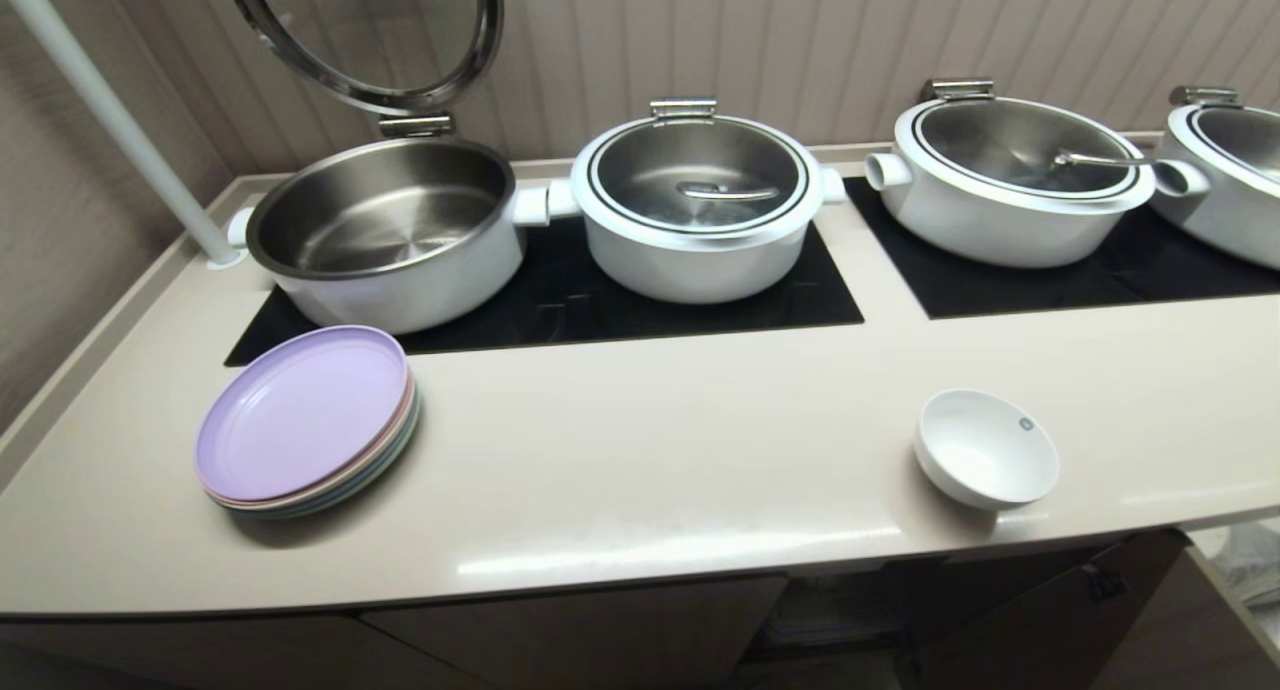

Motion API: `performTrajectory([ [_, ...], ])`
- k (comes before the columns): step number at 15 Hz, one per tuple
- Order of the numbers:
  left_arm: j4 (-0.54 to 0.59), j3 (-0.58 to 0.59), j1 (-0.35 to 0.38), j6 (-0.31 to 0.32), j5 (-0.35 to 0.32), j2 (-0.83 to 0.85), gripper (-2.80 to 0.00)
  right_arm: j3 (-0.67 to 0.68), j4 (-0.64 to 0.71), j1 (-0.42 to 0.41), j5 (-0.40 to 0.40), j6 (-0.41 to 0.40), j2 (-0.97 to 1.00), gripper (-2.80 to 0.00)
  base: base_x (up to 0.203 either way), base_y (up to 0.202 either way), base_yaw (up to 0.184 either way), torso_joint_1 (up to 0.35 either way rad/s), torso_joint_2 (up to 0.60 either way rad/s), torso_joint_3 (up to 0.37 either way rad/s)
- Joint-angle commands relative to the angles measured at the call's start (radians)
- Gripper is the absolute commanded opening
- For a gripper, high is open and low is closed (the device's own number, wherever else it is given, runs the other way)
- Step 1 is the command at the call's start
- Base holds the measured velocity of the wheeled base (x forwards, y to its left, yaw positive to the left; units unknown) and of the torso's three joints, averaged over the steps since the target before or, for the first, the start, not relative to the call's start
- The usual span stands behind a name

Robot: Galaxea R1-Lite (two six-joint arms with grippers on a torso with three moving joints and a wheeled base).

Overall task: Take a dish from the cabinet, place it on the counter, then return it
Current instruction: Pick up the bowl from the table

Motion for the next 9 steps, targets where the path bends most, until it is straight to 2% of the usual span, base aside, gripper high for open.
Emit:
performTrajectory([
  [1, 0.0, 0.0, 0.0, 0.0, 0.0, 0.0, -2.8, 0.005, 0.044, 0.0, -0.011, 0.007, -0.018, -2.8, 0.0, 0.0, 0.0, 0.0, 0.0, 0.0],
  [9, 0.0, 0.0, 0.0, 0.0, 0.0, 0.0, -2.8, 0.005, 0.044, 0.0, -0.008, 0.019, -0.017, -2.8, 0.0, 0.0, 0.0, 0.0, 0.0, 0.0],
])
